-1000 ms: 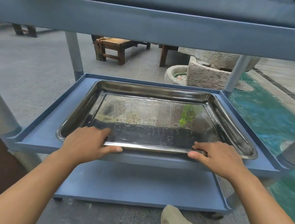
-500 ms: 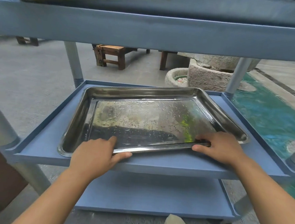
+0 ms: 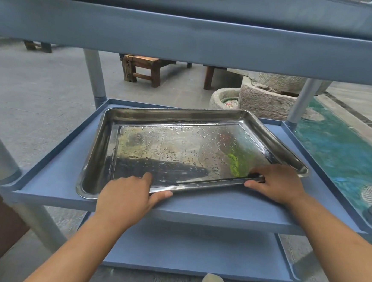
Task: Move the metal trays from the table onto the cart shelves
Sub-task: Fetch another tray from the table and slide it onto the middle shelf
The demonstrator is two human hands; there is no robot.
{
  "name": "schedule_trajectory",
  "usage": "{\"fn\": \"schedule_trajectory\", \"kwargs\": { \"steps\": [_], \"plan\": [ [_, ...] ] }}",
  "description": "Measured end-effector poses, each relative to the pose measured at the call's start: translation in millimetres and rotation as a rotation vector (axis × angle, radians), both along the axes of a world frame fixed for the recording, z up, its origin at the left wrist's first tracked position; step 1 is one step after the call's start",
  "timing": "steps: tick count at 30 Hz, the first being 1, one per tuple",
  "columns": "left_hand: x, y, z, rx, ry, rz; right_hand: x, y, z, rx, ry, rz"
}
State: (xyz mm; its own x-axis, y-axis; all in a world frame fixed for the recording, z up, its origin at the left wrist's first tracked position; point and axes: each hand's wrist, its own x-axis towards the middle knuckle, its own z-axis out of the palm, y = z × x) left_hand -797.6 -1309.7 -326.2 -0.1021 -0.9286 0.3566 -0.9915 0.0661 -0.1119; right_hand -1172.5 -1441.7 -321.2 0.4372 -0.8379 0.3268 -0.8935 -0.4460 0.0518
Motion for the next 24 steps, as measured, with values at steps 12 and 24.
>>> {"fn": "schedule_trajectory", "kwargs": {
  "steps": [12, 24],
  "plan": [
    [-3.8, -1.4, -4.1, -0.012, 0.029, 0.015, -3.4, -12.9, -3.3, 0.014, 0.013, 0.013],
    [-6.2, -8.4, 31.5, 0.438, 0.170, 0.120, 4.3, 16.3, 32.5, 0.364, 0.052, -0.139]
  ]
}}
